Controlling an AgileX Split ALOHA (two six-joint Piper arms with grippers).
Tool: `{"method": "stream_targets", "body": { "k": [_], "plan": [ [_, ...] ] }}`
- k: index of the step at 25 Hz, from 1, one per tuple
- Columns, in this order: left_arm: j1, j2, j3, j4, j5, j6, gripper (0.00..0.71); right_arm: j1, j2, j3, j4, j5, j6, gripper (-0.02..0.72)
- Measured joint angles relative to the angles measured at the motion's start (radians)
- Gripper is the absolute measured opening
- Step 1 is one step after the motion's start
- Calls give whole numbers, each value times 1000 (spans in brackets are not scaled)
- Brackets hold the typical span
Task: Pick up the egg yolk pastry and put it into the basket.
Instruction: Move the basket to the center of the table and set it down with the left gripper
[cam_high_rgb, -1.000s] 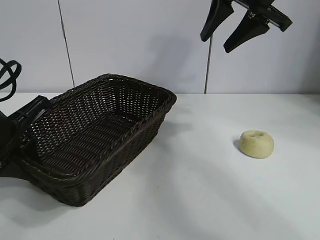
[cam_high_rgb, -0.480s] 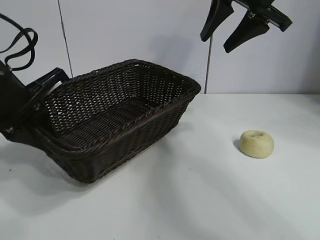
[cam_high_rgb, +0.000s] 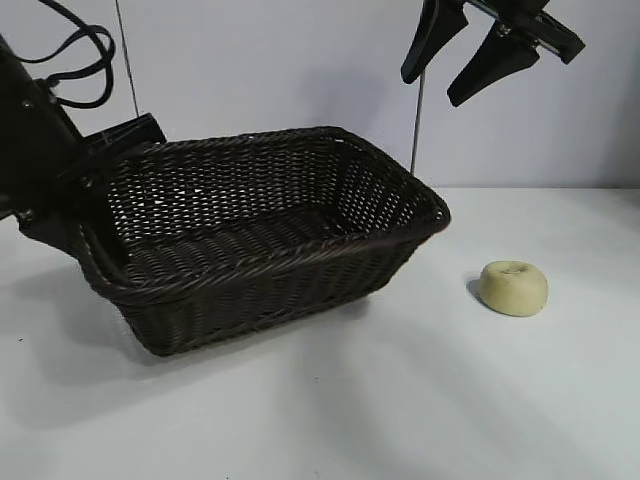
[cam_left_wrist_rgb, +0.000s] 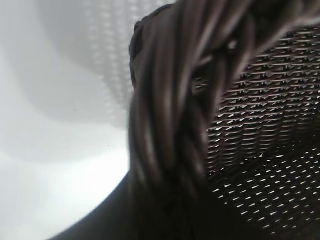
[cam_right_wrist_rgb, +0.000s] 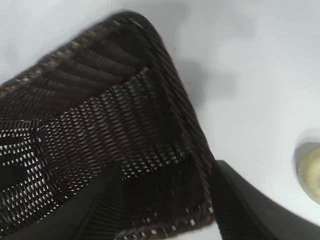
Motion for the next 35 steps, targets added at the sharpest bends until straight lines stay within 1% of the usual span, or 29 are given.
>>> {"method": "stream_targets", "body": {
  "k": [6, 9, 12, 17, 19, 35],
  "plan": [
    [0, 103, -180, 1, 128, 202, 102, 0, 0, 0, 0, 0, 0, 393],
    [5, 145, -236, 5, 173, 279, 101, 0, 0, 0, 0, 1, 0, 393],
    [26, 175, -271, 4, 227, 347, 101, 0, 0, 0, 0, 2, 0, 393],
    [91, 187, -283, -29, 270, 423, 101, 0, 0, 0, 0, 3, 0, 393],
    [103, 187, -283, -42, 280, 445, 101, 0, 0, 0, 0, 3, 0, 393],
    [82, 196, -284, -78, 261, 466, 101, 0, 0, 0, 0, 8, 0, 393]
  ]
}}
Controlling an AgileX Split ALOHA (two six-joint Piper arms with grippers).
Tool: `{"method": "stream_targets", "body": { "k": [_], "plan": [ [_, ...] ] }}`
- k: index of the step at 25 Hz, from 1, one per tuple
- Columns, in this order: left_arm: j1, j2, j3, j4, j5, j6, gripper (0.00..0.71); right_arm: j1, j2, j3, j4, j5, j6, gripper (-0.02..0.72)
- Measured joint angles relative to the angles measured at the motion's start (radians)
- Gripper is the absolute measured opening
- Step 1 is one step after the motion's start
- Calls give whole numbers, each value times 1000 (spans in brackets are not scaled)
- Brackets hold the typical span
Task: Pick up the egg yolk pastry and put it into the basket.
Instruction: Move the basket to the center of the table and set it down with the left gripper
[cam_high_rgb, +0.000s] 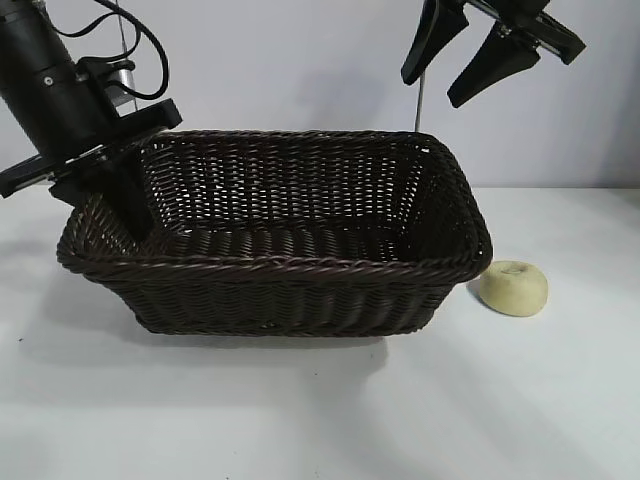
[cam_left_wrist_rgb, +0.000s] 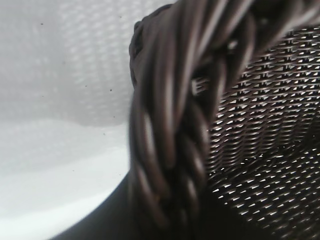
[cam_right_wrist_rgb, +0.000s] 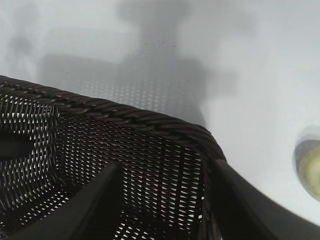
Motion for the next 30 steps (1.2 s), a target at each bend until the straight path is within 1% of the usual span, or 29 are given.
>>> {"method": "stream_targets", "body": {
  "k": [6, 10, 16, 24, 25, 27, 30],
  "plan": [
    [0, 71, 0, -26, -16, 15, 101, 0, 0, 0, 0, 0, 0, 393],
    [0, 91, 0, -31, -44, 34, 101, 0, 0, 0, 0, 0, 0, 393],
    [0, 134, 0, -67, -58, 70, 101, 0, 0, 0, 0, -1, 0, 393],
    [-1, 140, -5, -79, -62, 81, 104, 0, 0, 0, 0, -1, 0, 393],
    [-1, 141, -5, -80, -63, 81, 117, 0, 0, 0, 0, -1, 0, 393],
    [-1, 141, -5, -97, -65, 83, 172, 0, 0, 0, 0, -1, 0, 393],
    [-1, 141, -5, -109, -73, 83, 333, 0, 0, 0, 0, -2, 0, 393]
  ]
}}
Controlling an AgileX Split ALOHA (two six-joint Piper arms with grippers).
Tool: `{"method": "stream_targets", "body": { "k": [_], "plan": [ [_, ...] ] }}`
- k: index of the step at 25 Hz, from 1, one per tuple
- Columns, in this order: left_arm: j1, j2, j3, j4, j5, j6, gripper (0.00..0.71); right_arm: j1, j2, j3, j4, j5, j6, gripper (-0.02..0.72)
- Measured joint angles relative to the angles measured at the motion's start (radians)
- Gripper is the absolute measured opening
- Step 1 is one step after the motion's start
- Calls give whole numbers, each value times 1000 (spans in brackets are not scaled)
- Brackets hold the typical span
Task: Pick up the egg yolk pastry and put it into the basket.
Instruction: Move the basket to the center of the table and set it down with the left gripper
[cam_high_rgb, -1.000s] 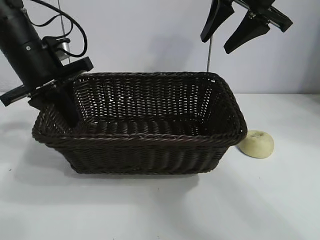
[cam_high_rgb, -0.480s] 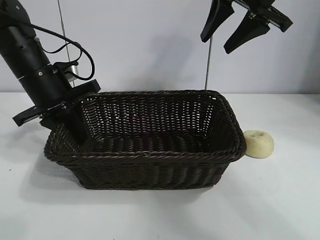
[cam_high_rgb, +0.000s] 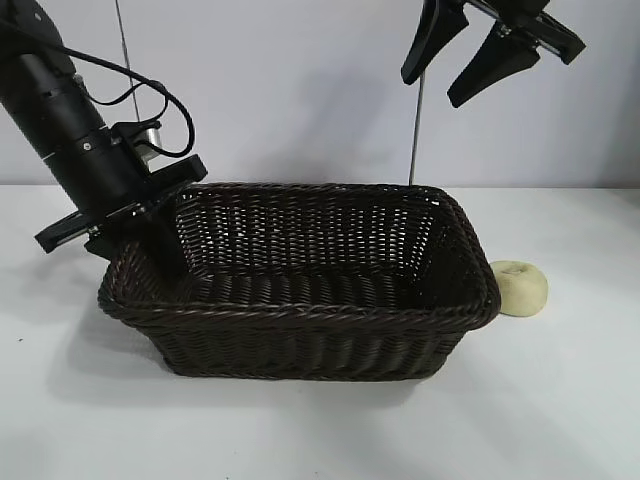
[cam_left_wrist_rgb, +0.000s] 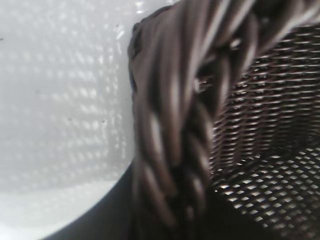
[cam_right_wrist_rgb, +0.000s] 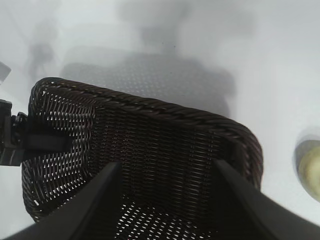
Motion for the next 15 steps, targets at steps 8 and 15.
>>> {"method": "stream_targets", "body": {
  "k": [8, 15],
  "plan": [
    [0, -48, -1, 1, 2, 0, 514, 0, 0, 0, 0, 0, 0, 393],
    [17, -131, -2, 53, 24, -1, 519, 0, 0, 0, 0, -3, 0, 393]
  ]
}}
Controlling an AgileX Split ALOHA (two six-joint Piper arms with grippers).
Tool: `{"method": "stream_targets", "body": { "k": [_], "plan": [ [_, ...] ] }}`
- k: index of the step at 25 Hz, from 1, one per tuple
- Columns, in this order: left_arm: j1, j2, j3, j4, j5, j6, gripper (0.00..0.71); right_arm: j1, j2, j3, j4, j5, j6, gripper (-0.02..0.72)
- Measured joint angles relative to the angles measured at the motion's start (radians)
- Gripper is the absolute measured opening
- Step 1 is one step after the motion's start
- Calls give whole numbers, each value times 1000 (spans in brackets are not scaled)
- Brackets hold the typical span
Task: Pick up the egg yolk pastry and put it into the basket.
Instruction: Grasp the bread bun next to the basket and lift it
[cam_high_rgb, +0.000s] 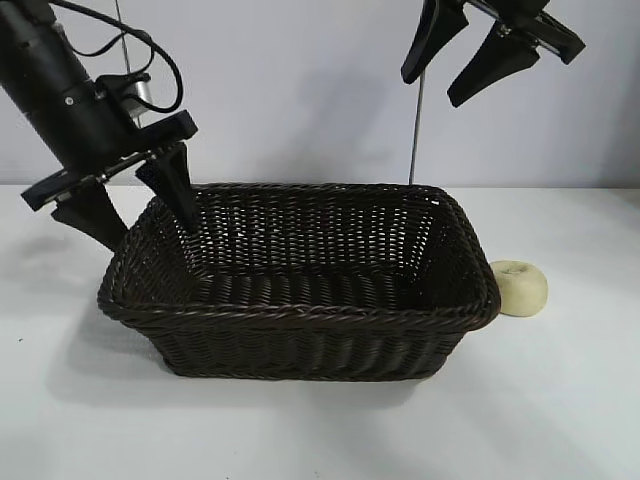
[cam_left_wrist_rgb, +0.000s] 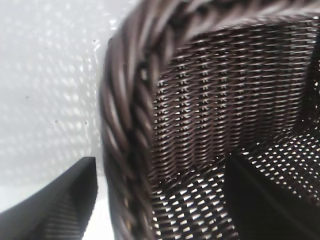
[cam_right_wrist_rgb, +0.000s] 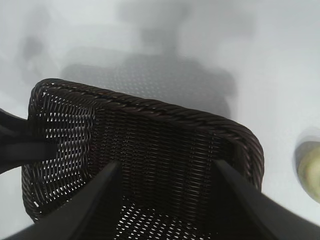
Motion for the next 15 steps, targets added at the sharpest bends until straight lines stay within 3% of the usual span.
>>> {"method": "stream_targets", "body": {
  "k": [8, 15],
  "plan": [
    [29, -148, 0, 2, 19, -34, 520, 0, 0, 0, 0, -2, 0, 393],
    [29, -244, 0, -140, 7, -47, 520, 0, 0, 0, 0, -2, 0, 393]
  ]
}}
